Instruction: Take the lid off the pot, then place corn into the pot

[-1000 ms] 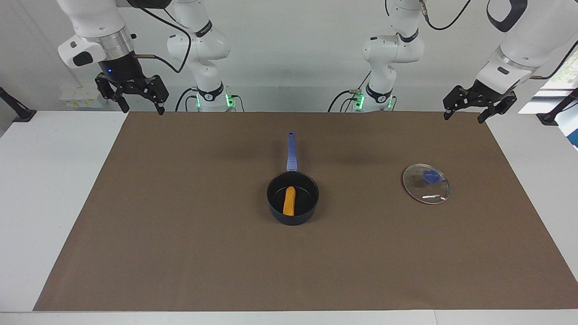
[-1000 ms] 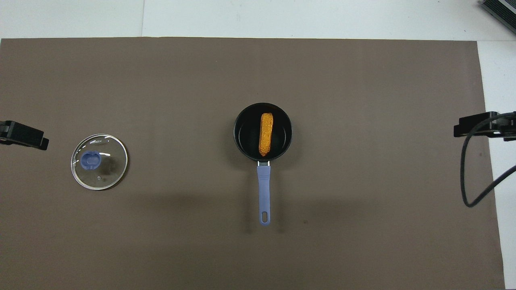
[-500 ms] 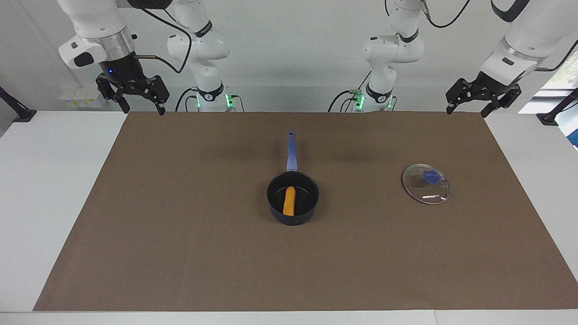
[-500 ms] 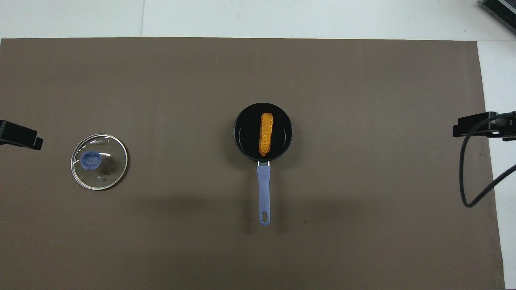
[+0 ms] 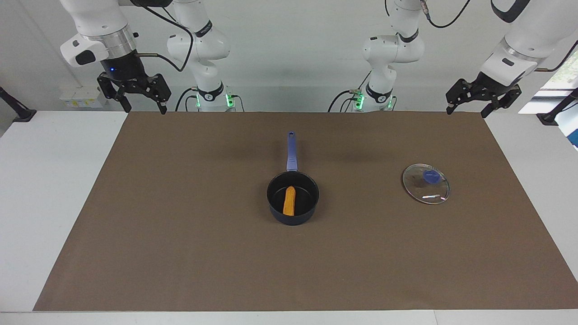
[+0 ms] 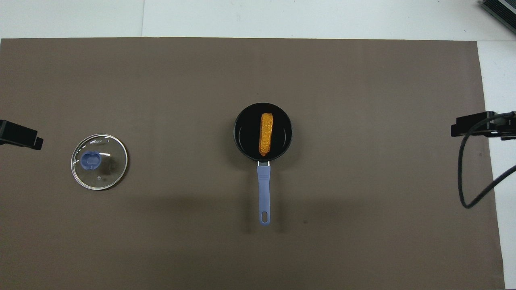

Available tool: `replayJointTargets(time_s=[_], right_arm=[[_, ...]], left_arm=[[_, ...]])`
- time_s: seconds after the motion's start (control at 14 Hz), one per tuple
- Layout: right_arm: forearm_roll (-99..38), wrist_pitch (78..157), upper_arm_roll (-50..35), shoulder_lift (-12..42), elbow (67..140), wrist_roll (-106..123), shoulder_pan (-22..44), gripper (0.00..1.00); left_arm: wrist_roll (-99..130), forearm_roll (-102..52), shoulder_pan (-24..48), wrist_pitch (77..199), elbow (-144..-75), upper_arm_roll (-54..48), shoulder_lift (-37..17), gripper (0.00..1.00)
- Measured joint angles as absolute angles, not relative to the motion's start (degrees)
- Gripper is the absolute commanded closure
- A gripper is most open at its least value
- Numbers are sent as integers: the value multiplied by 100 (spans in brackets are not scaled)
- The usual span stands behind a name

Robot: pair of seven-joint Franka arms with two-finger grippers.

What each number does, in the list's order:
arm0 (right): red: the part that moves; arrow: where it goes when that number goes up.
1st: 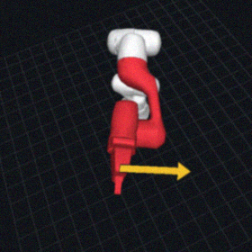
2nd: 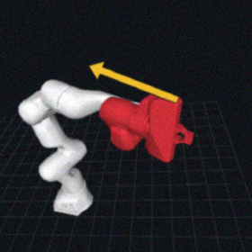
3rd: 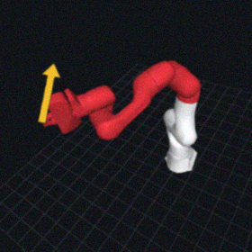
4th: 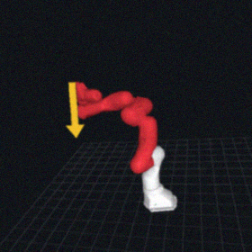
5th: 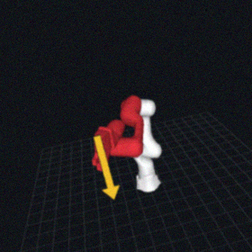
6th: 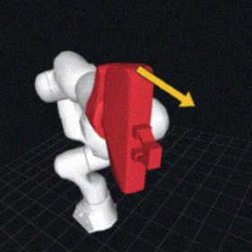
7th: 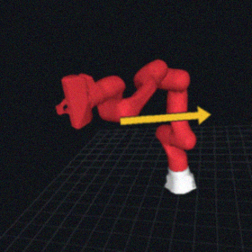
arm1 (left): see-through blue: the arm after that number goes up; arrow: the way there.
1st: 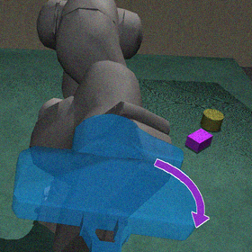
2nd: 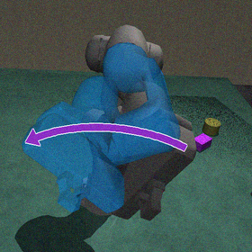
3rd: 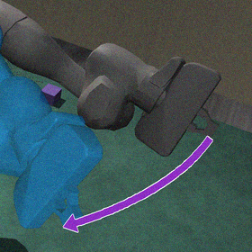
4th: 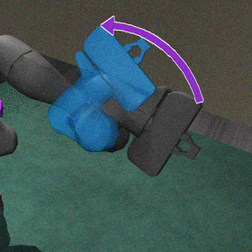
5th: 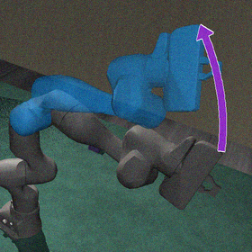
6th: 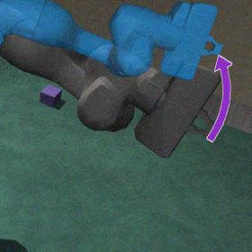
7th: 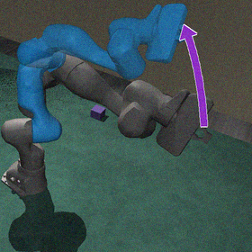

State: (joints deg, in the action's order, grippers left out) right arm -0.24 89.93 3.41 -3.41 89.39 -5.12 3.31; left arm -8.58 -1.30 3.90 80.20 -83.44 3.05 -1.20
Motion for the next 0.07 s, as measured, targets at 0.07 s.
replayJointTargets(time_s=[0.07], right_arm=[[-24,8993,341,-341,8938,-512,331,0]], left_arm=[[-858,-130,390,8020,-8344,305,-120,0]])
